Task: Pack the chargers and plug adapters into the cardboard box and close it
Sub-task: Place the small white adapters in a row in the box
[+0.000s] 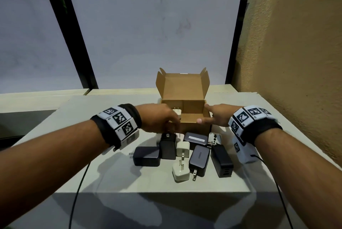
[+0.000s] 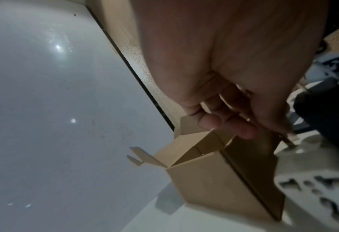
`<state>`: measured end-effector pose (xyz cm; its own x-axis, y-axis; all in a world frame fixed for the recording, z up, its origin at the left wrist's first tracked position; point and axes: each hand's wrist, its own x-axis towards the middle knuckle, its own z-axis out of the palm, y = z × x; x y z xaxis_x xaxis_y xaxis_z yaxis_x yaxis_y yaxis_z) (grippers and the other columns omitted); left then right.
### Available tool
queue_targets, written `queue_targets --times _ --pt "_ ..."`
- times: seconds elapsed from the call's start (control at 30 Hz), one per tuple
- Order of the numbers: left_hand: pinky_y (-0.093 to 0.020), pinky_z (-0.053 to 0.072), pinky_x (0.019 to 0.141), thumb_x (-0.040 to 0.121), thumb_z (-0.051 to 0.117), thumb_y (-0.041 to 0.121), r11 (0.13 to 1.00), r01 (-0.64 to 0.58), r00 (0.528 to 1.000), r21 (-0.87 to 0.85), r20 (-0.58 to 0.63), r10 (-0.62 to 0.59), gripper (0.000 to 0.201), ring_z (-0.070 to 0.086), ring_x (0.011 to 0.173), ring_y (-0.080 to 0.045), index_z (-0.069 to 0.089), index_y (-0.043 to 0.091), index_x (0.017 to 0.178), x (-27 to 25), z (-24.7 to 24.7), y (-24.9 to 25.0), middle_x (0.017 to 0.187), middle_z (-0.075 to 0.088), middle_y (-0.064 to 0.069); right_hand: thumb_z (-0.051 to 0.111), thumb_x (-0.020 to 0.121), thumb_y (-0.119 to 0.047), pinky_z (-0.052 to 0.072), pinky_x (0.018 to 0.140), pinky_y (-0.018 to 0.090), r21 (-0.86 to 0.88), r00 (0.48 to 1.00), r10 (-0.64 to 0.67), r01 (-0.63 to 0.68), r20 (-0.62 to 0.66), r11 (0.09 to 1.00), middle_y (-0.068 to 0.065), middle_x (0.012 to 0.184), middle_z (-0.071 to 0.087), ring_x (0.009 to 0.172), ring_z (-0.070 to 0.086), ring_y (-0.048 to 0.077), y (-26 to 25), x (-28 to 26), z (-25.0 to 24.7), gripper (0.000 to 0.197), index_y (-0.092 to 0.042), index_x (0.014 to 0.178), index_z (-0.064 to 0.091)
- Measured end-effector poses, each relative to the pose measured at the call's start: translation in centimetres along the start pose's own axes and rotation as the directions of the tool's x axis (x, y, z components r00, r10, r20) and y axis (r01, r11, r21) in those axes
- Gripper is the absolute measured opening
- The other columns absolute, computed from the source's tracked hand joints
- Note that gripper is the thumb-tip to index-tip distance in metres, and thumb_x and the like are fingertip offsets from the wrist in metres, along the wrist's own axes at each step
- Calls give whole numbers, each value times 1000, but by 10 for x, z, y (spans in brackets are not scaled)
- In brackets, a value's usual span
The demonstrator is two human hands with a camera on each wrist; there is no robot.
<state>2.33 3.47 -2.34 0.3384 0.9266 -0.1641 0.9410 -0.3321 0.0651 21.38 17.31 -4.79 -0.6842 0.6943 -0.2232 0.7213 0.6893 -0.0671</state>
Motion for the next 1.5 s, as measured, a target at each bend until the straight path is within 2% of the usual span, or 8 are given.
queue_targets --times 0.23,0.33,0.47,0.6,0.8,0.97,1.2,1.5 --pt "-22 50 85 81 75 32 973 202 973 -109 136 -187 49 59 94 -6 58 26 127 -31 19 -23 119 63 10 42 85 -68 42 100 39 5 1000 10 -10 3 1000 14 127 60 113 57 30 4 8 3 79 -13 141 33" --pt "-24 52 83 77 75 43 961 227 974 -156 59 -221 48 63 96 -8 61 27 120 -36 30 -30 116 64 11 40 85 -69 38 103 39 12 999 24 -23 -28 1000 14 137 53 121 53 30 6 7 7 83 -15 147 25" --pt "-28 55 81 73 79 43 957 237 968 -166 -42 -247 42 63 87 -10 64 23 107 -34 38 -33 101 67 10 37 88 -66 21 115 41 77 998 37 -33 -50 996 9 159 21 142 29 30 8 0 13 87 -18 153 8" --pt "-12 52 74 71 82 35 935 216 958 -280 -127 -259 34 62 85 -5 63 27 97 -38 24 -33 95 61 17 37 86 -69 16 118 39 95 999 -10 13 -34 995 3 162 5 147 18 24 10 4 13 93 -17 154 1" --pt "-8 50 72 74 81 17 896 81 917 -436 -319 -238 37 58 97 0 66 27 106 -40 3 -37 108 61 10 38 84 -71 23 117 42 95 999 -28 31 -32 995 4 161 11 144 27 27 12 5 11 94 -16 153 7" --pt "-14 54 75 77 77 30 929 77 893 -362 -389 -226 27 55 99 -9 69 32 103 -17 -5 -37 106 51 6 41 84 -70 34 110 43 101 999 -24 28 -34 994 9 154 32 134 41 30 10 1 8 88 -13 148 21" --pt "-33 56 82 69 82 36 921 125 908 -368 -332 -256 37 61 94 -12 62 20 95 27 -10 -35 104 65 5 44 84 -70 40 105 45 90 999 -33 36 -25 995 9 148 42 126 49 30 11 1 6 85 -13 144 26" --pt "-13 48 75 80 75 31 945 149 914 -290 -324 -244 43 58 97 -8 59 20 119 70 -13 -39 115 63 4 43 86 -67 42 100 41 74 998 -47 50 -44 996 9 148 42 124 50 29 11 0 5 81 -12 143 29"
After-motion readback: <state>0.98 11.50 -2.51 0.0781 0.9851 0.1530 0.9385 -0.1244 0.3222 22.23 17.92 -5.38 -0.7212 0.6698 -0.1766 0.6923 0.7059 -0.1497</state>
